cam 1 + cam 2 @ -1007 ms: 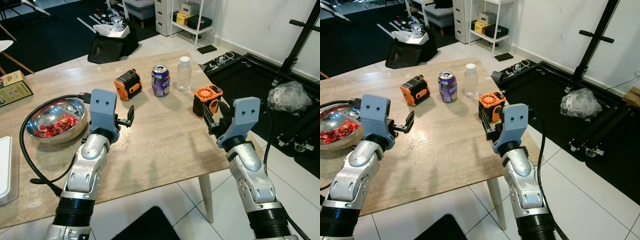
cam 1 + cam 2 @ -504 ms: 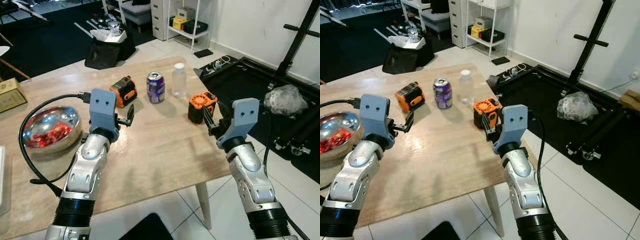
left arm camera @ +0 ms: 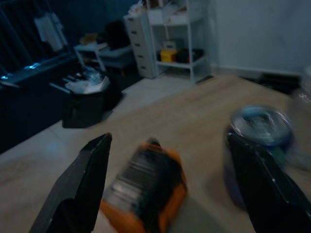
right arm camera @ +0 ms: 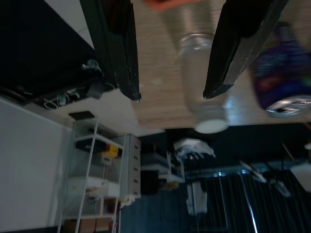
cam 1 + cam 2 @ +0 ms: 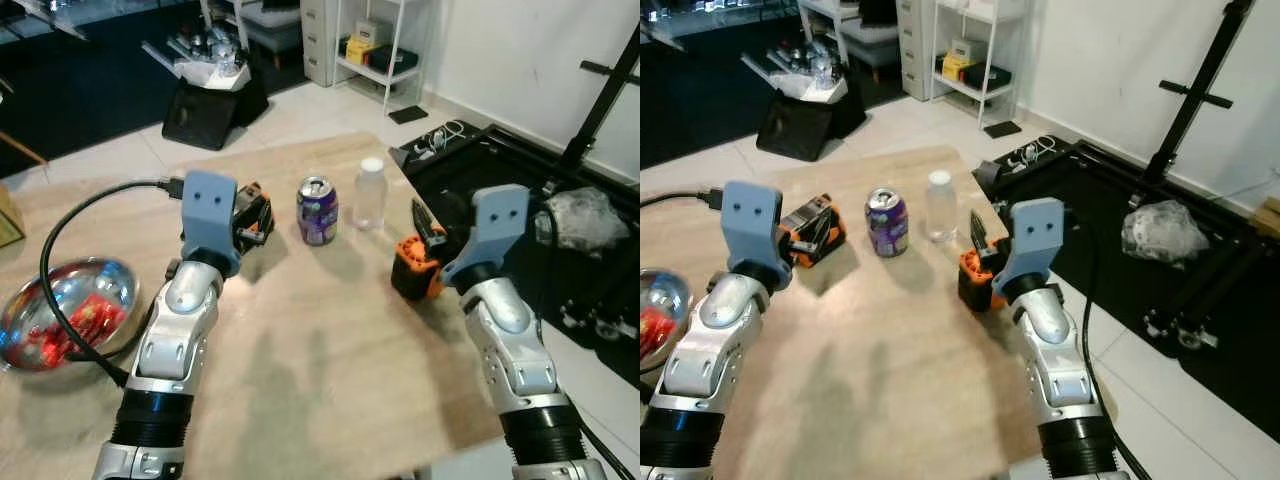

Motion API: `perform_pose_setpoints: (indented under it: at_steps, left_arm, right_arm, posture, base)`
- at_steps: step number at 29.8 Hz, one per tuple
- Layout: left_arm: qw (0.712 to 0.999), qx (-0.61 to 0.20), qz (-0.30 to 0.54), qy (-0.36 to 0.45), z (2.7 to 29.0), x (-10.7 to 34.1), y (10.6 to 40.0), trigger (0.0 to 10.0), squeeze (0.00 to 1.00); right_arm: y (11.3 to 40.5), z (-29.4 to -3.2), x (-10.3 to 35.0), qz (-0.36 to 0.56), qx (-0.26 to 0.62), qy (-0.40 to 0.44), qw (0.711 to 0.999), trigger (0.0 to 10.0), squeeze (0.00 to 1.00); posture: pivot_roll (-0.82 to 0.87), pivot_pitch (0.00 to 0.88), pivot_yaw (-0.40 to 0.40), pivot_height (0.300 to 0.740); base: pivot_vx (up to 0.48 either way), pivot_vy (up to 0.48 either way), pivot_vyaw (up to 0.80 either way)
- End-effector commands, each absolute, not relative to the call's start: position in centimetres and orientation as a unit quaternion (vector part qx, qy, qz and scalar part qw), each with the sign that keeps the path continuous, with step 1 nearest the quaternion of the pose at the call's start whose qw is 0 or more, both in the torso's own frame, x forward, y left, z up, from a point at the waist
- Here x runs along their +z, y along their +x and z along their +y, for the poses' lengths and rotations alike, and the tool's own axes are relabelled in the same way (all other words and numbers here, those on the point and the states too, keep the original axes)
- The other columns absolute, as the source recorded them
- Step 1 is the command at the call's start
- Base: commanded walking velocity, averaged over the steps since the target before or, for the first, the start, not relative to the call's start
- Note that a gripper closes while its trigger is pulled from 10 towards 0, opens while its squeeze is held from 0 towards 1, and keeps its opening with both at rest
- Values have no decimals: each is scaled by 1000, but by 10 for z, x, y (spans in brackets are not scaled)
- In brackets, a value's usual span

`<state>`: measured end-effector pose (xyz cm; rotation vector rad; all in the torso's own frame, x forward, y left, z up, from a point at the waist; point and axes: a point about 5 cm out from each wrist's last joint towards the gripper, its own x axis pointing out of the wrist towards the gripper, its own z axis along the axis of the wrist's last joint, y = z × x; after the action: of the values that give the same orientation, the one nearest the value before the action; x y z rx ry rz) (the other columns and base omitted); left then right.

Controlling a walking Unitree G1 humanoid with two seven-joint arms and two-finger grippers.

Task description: Restocking fridge

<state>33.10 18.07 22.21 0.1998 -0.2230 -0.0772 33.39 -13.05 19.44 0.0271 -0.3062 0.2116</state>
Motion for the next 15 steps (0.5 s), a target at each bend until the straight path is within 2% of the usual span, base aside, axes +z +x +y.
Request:
perform_pose_setpoints:
  at_steps: [1, 8, 10, 15]
  left_arm:
    - [987, -42, -110, 105, 181, 219, 328, 10000, 0]
    - [983, -90, -124, 99, 170, 224, 324, 10000, 0]
    - [982, -129, -107, 81, 164, 223, 321, 10000, 0]
    - [983, -162, -71, 52, 165, 218, 325, 10000, 0]
  right_arm:
    - [332, -127, 190, -146, 108, 15, 983, 10000, 0]
    - [333, -129, 189, -145, 105, 14, 984, 10000, 0]
    - [333, -130, 188, -144, 104, 13, 984, 10000, 0]
    - [333, -129, 188, -144, 104, 14, 984, 10000, 0]
  posture:
    - [-29, 106, 20, 740]
    - [-29, 105, 23, 740]
    - [-27, 106, 23, 740]
    - [-25, 106, 21, 740]
  base:
    - [0, 0, 0]
    - [0, 0, 0]
    - [0, 0, 0]
    - [0, 0, 0]
